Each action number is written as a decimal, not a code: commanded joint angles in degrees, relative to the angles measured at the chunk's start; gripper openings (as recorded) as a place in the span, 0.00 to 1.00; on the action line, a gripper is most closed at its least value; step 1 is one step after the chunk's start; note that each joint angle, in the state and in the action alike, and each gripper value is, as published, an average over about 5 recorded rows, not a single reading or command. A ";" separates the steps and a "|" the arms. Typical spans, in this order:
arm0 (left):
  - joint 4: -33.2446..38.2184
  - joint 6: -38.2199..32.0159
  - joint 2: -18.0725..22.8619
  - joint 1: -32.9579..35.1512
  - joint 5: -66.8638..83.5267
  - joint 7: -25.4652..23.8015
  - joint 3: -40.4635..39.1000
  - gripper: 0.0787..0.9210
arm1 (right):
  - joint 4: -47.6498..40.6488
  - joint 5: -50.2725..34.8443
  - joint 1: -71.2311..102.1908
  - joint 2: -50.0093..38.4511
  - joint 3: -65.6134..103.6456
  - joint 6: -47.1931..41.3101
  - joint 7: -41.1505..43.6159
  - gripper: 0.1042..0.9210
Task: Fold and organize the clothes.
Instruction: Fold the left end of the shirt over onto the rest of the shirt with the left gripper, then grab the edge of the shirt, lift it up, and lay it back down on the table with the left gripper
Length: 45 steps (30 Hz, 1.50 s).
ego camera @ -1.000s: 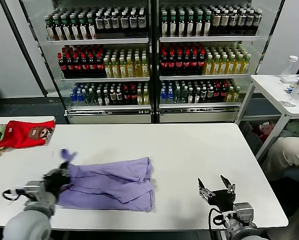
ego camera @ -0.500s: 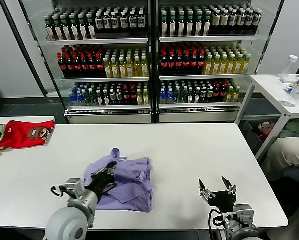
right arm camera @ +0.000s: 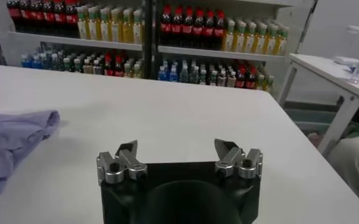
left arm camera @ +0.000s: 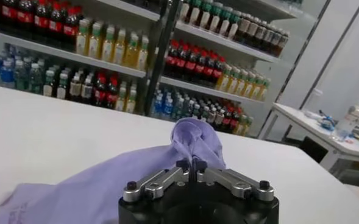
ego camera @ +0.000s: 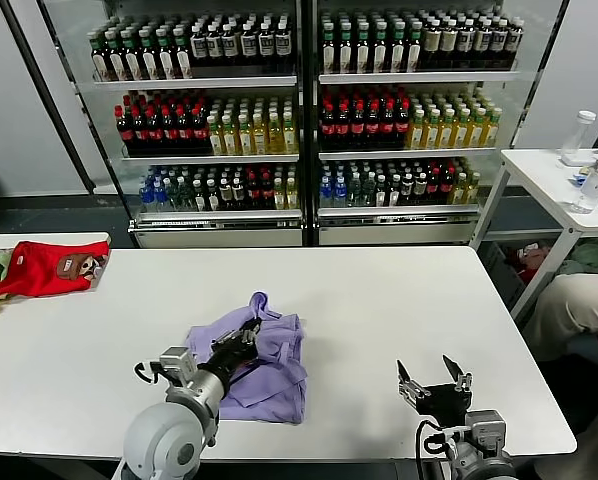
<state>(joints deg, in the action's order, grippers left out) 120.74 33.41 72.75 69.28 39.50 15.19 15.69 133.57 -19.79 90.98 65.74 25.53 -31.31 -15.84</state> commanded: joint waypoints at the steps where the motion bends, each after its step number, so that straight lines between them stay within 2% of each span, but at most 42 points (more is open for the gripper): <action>1: -4.79 -0.47 2.31 -1.56 -2.28 -0.15 -4.27 0.04 | -0.10 0.10 -0.10 -0.02 -0.31 0.03 0.03 0.88; 4: -4.29 -3.11 3.68 -1.38 -2.39 -1.28 -5.74 0.09 | -0.10 0.10 -0.20 -0.17 -0.48 0.02 0.05 0.88; 8: 0.11 -7.14 4.44 -0.89 -2.60 -3.14 -5.02 0.21 | 0.08 0.08 -0.33 -0.62 -0.60 -0.04 0.11 0.88; 13: 5.48 -9.03 0.10 2.93 -7.95 -5.40 3.91 0.38 | -0.05 -0.14 -1.46 -1.51 -1.04 -0.07 0.28 0.88; 15: 4.25 -9.27 -2.40 5.85 -13.16 -5.78 9.08 0.45 | -0.31 -0.21 -2.24 -1.63 -1.52 -0.05 0.37 0.88; 19: -3.65 -9.97 -5.06 12.01 -20.73 -7.35 17.59 0.59 | -1.08 -0.19 -3.92 -1.41 -2.64 0.13 0.63 0.88; 22: -7.99 -10.04 -5.04 14.87 -20.03 -7.99 19.87 0.69 | -1.69 -0.08 -4.70 -1.03 -2.97 0.39 0.77 0.88; 27: -9.55 -8.50 -4.08 16.04 -14.76 -8.21 21.30 0.84 | -1.78 0.12 -4.56 -1.05 -2.60 0.49 0.85 0.88; 31: -9.53 -7.96 -3.53 15.67 -11.84 -8.32 20.84 0.88 | -1.91 0.25 -4.30 -1.18 -2.04 0.50 0.88 0.88; 45: -9.26 -5.27 -2.29 13.95 -8.46 -8.68 17.06 0.88 | -2.24 0.41 -4.07 -0.56 -1.34 0.33 0.86 0.88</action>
<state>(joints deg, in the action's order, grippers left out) 113.32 26.83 70.60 82.31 29.16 6.97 32.44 131.57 -19.44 87.24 65.12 24.26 -30.95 -14.99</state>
